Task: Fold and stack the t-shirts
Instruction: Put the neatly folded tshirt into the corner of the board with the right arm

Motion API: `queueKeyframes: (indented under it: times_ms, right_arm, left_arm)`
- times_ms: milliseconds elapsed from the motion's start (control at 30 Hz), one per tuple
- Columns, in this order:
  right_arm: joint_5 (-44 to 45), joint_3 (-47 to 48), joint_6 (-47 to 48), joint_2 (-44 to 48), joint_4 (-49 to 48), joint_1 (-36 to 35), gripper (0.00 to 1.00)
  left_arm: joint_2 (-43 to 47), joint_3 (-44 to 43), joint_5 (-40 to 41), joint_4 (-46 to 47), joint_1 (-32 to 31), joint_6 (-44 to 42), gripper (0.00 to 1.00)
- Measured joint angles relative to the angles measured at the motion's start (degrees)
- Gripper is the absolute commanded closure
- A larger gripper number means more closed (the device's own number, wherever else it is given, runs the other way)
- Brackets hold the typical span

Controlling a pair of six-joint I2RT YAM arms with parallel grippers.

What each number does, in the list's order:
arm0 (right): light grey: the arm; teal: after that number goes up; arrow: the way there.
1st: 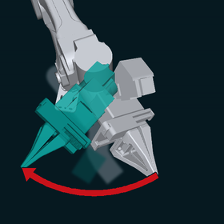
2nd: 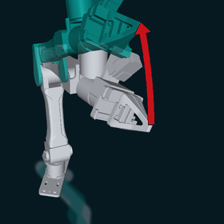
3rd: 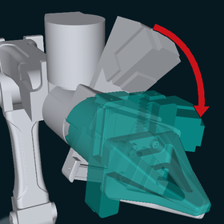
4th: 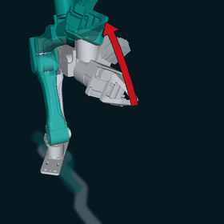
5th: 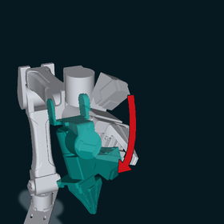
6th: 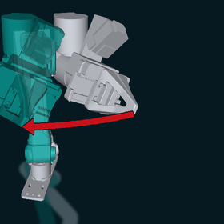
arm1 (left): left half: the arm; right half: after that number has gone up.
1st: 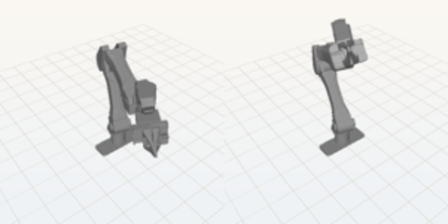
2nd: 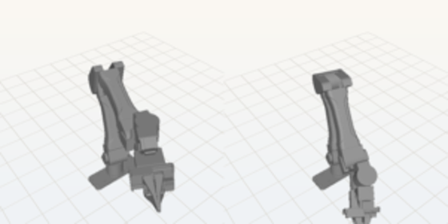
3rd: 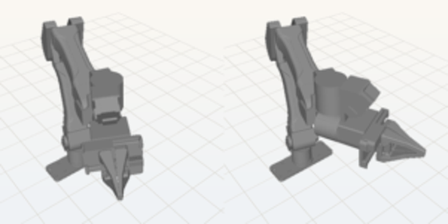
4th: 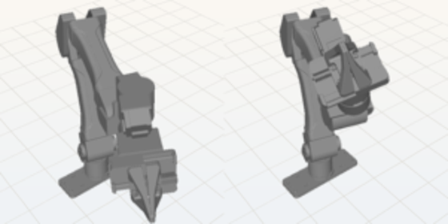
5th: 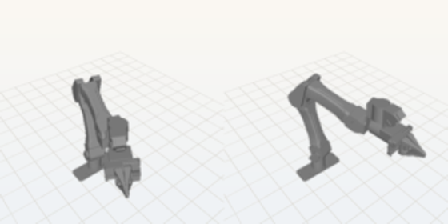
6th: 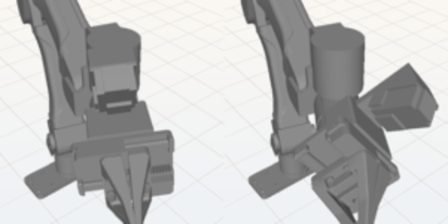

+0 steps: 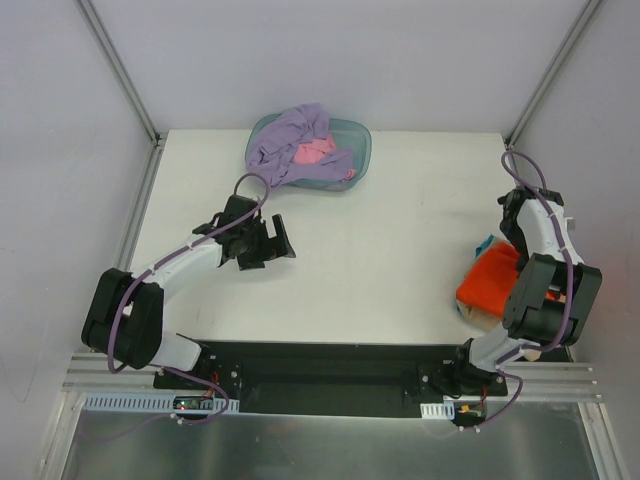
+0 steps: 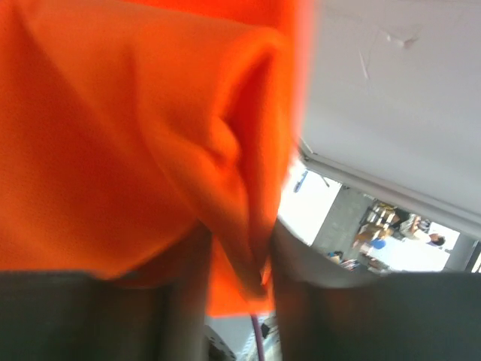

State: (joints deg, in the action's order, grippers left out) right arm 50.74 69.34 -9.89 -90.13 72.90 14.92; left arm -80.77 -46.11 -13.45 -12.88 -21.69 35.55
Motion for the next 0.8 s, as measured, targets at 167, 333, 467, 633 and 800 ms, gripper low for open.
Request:
queueKeyframes:
  times_ms: [167, 333, 467, 633, 800]
  right_arm:
    - [1.0, 0.0, -1.9, -0.6, 1.1, 0.2, 0.16]
    - [1.5, 0.8, -3.7, -0.8, 1.8, 0.3, 0.02]
    - [0.1, 1.2, -3.3, 0.2, 1.7, 0.3, 0.04]
    - [-11.2, 0.9, 1.3, 8.2, -3.1, 0.3, 0.04]
    - [-23.9, -1.8, 4.0, 19.4, -8.3, 0.3, 0.04]
  left_arm:
    - [0.6, 0.1, 0.0, 0.2, 0.1, -0.3, 0.01]
    - [0.6, 0.2, 0.0, 0.2, 0.1, -0.3, 0.01]
    - [0.7, 0.2, 0.0, 0.2, 0.1, -0.3, 0.01]
    - [0.7, 0.2, 0.0, 0.2, 0.1, -0.3, 0.01]
    - [1.1, 0.2, 0.0, 0.2, 0.1, -0.2, 0.01]
